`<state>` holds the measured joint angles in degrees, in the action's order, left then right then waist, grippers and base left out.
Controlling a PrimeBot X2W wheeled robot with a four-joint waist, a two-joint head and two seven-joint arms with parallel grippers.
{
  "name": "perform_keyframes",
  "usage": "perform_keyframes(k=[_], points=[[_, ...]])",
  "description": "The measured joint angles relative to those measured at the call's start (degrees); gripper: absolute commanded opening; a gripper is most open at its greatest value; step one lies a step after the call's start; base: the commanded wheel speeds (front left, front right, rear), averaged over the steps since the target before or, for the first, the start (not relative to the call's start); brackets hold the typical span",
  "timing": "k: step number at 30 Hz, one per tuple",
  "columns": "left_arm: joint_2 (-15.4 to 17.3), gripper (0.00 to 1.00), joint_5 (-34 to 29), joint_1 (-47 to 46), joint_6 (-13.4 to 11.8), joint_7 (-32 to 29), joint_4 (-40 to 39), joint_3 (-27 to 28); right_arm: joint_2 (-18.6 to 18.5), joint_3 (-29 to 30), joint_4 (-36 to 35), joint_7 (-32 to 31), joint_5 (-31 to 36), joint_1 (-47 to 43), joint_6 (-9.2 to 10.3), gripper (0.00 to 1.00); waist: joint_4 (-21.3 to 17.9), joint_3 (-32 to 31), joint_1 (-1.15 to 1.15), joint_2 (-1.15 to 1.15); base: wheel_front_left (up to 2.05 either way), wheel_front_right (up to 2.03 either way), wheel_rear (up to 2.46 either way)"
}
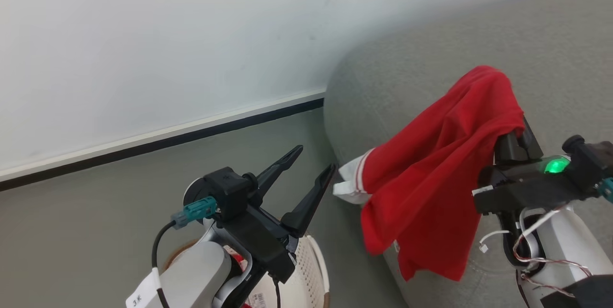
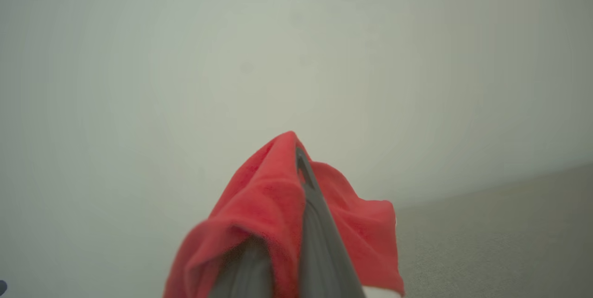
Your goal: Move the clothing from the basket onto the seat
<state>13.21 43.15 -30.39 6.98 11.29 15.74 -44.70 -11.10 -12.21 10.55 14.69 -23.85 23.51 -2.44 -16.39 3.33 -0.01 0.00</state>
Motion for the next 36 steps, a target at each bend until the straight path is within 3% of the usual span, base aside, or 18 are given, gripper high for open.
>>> perform_keyframes(k=[15, 23, 36], points=[[1.37, 1.0, -1.87, 0.07, -1.45, -0.11, -2.03, -0.78, 0.24, 3.34, -12.46, 0.01, 1.12, -2.97, -0.71, 0.0, -8.22, 2.51, 0.0, 0.0, 0.0, 0.0, 0.0], [1.07, 1.0, -2.16, -0.85, -1.43, -0.82, -2.1, -1.53, -0.32, 5.21, -16.02, 0.02, 1.21, -2.21, -2.09, 0.0, -9.94, 4.78, 0.01, 0.0, 0.0, 0.0, 0.0], [1.79, 1.0, -5.02, -2.58, -1.91, -2.99, -5.79, -2.99, -8.12, 10.89, -13.93, 0.04, -2.72, 12.11, -4.13, 0.0, -8.86, 9.82, 0.01, 0.0, 0.0, 0.0, 0.0]])
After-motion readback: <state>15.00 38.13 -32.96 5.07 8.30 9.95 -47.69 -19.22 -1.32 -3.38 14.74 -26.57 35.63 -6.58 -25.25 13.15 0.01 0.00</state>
